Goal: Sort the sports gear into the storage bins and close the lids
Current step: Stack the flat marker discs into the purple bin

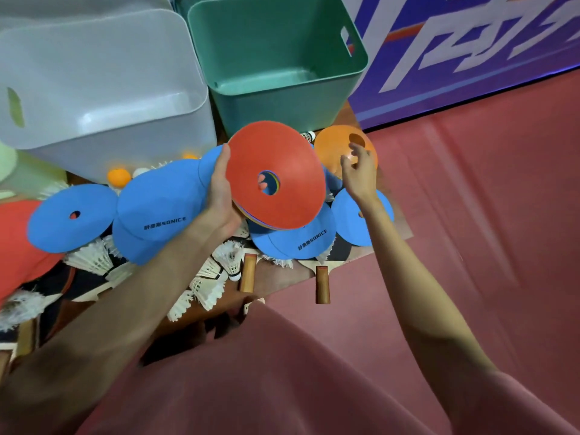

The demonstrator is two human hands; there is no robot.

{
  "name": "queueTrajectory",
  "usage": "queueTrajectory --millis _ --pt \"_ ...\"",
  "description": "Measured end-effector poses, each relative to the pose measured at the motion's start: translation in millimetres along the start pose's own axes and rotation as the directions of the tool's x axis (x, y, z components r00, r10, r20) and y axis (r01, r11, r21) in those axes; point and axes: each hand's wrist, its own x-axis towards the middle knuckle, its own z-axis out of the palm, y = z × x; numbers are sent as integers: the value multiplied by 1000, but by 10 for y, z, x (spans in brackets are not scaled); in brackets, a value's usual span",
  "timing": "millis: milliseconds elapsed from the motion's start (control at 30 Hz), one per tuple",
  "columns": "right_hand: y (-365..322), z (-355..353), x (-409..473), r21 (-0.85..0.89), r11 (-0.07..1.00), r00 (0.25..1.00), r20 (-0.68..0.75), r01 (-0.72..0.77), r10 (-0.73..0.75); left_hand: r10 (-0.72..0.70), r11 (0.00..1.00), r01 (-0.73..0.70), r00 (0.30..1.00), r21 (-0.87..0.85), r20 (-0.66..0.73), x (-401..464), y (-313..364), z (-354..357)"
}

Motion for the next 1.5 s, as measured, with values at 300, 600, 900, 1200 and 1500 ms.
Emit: queueTrajectory --millis 300,600,900,1200,1500 --pt "137 137 634 -270 961 976 187 -61 114 25 1000 -25 1000 -14 -18 -30 87 -119" --pt "-96 12 307 -220 973 997 25 -71 79 64 995 -62 998 75 -25 -182 224 -322" --pt "-752 70 -956 -11 989 978 145 151 -148 202 978 -207 970 -19 -133 -428 313 -821" --pt "-1447 462 -1701 525 851 816 506 -34 -280 245 948 -283 941 -145 -234 -845 363 -1522" --pt "-1841 1500 -2130 315 932 827 464 182 -318 269 896 -379 877 -230 -399 -1282 376 -2409"
